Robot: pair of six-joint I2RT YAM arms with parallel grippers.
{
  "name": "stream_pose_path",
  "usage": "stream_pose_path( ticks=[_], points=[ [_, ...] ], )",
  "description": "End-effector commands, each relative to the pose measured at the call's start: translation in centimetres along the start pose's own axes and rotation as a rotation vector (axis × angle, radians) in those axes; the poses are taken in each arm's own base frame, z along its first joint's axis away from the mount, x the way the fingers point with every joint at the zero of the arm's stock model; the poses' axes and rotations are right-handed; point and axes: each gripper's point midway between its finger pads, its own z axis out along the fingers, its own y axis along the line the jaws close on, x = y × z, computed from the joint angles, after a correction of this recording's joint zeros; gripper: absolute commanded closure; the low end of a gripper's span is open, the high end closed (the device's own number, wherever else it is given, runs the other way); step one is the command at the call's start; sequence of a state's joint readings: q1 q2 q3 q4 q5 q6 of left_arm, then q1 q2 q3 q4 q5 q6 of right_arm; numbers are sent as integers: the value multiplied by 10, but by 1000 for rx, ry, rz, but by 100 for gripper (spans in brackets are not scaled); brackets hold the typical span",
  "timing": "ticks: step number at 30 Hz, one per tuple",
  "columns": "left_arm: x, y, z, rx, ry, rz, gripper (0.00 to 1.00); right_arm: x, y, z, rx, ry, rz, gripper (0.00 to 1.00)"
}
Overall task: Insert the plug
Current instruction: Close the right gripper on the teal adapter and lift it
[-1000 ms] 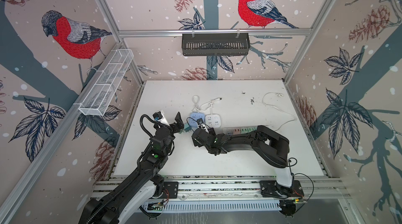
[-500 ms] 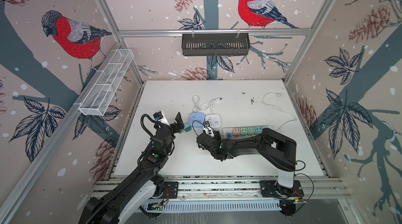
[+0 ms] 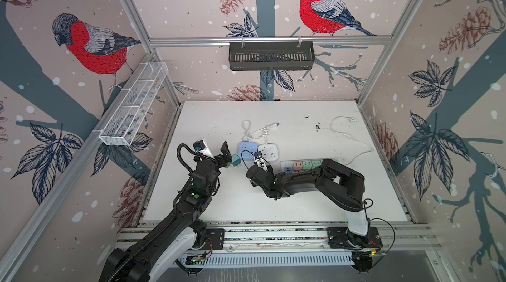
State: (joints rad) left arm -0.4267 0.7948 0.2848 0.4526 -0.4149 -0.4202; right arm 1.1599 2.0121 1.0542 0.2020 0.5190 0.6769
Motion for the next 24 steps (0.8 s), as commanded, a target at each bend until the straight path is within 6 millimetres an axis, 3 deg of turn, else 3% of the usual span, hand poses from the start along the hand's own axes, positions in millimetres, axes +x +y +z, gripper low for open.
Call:
stream_pose_path(
  ticks=[1, 10, 24],
  points=[
    [-11, -5, 0, 19, -33, -29, 5, 6, 3, -1, -6, 24, -6, 41],
    [-11, -5, 0, 19, -34, -29, 5, 1, 8, -11, 15, -10, -31, 37],
    [-10, -6, 1, 24, -30, -31, 5, -3, 13, -10, -4, -11, -49, 62]
  ],
)
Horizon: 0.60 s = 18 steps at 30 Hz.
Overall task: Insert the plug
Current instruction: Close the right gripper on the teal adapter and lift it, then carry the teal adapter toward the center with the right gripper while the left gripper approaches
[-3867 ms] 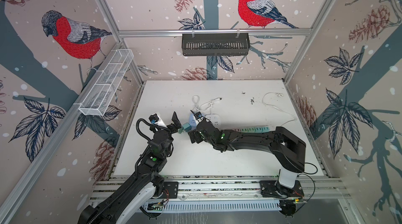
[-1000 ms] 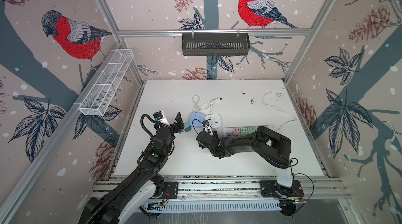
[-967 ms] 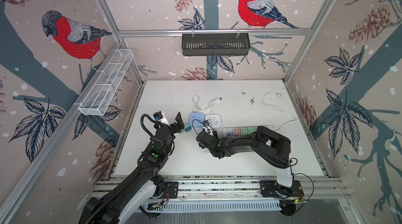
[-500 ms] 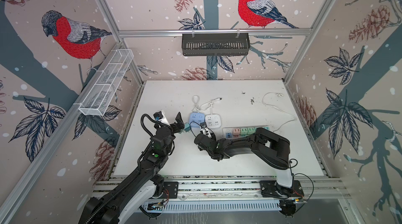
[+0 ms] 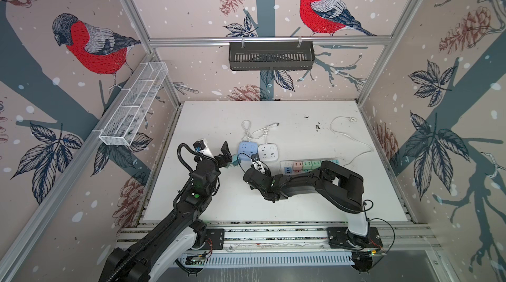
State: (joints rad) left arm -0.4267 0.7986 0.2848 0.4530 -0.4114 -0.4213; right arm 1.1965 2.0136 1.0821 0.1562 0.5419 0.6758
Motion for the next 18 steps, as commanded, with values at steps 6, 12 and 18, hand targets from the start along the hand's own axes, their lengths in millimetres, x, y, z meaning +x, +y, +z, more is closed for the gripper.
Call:
stream_pose_path(
  ticks=[6, 12, 18],
  points=[
    [-11, -8, 0, 34, -30, -34, 5, -38, 5, -21, -72, -80, -24, 69],
    [-12, -17, 1, 76, -19, -37, 6, -91, -17, -71, -123, -240, -11, 71],
    [-8, -35, 3, 157, 29, -20, 12, -128, -52, -112, -161, -367, 30, 80]
  ],
)
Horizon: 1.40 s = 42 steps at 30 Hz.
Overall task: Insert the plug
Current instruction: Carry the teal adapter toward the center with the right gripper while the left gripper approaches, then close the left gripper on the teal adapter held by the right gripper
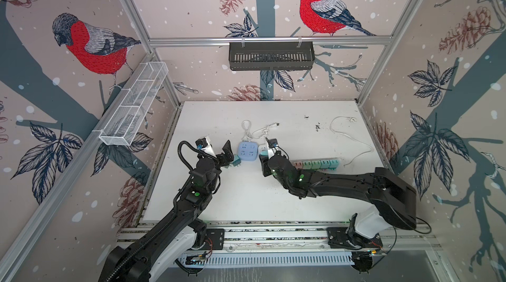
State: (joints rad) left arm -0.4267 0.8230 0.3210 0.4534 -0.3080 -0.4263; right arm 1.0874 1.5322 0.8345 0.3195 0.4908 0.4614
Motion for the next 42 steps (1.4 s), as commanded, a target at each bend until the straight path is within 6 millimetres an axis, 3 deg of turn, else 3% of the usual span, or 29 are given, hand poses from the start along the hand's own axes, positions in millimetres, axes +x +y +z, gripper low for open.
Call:
stream_pose_path(
  ticks=[1, 9, 11, 17, 22, 29, 35, 42],
  points=[
    [-7, -16, 2, 75, 4, -7, 13, -32, -4, -15, -48, -107, -11, 80],
    [-4, -52, 2, 254, 59, 33, 18, -85, -2, -73, -208, -338, -127, 88],
    [-3, -64, 1, 315, 77, 52, 20, -93, -3, -82, -206, -373, -183, 95],
    [-2, -94, -8, 444, 96, 96, 25, -107, -15, -111, -180, -512, -312, 96],
    [-1, -127, -25, 573, 76, 174, 28, -105, -30, -127, -208, -583, -353, 96],
    [-3, -155, -48, 736, 66, 189, 35, -71, -31, -165, -279, -768, -613, 96],
    [4, -197, -84, 925, 91, 225, 37, -64, -32, -155, -251, -715, -703, 97],
    [27, -231, -101, 1040, 185, 282, 40, -54, -32, -155, -236, -737, -783, 96]
  ],
)
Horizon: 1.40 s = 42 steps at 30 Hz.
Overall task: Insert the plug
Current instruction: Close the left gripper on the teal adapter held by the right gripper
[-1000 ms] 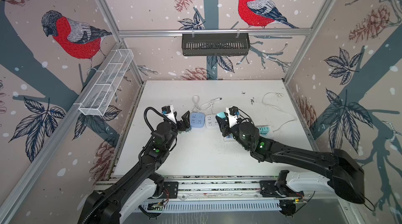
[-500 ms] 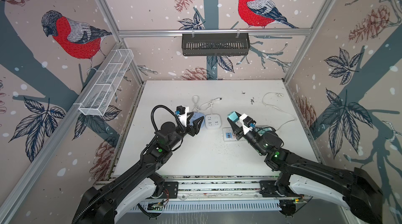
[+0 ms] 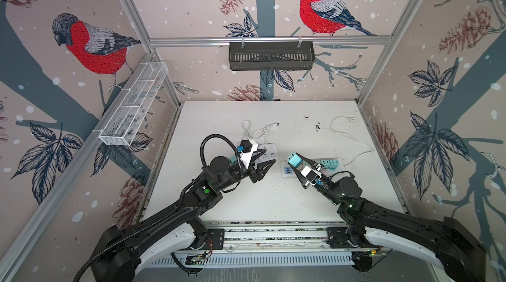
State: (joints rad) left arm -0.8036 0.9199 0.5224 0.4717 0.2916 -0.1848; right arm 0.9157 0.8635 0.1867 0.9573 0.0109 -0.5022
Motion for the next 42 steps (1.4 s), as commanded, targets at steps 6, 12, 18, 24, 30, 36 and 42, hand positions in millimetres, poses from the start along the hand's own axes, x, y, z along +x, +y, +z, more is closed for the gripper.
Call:
stream_pose_path(
  ticks=[6, 12, 18, 24, 30, 36, 42],
  points=[
    [20, -48, 28, 182, 133, 47, 40, -14, 11, 0, -47, -85, -115, 96],
    [33, -50, 40, 187, 203, 18, 39, -25, 21, -6, -59, -140, -154, 95],
    [34, -57, 40, 225, 213, 10, 38, -31, 26, -10, -70, -173, -171, 94],
    [37, -64, 41, 266, 228, 3, 39, -32, 27, -10, -68, -169, -176, 94],
    [43, -65, 46, 274, 261, -4, 46, -31, 34, -6, -88, -156, -195, 95],
    [46, -64, 50, 270, 275, -10, 62, -29, 29, -5, -54, -134, -181, 94],
    [46, -66, 49, 276, 279, -8, 87, -28, 27, -5, -43, -128, -178, 78]
  ],
)
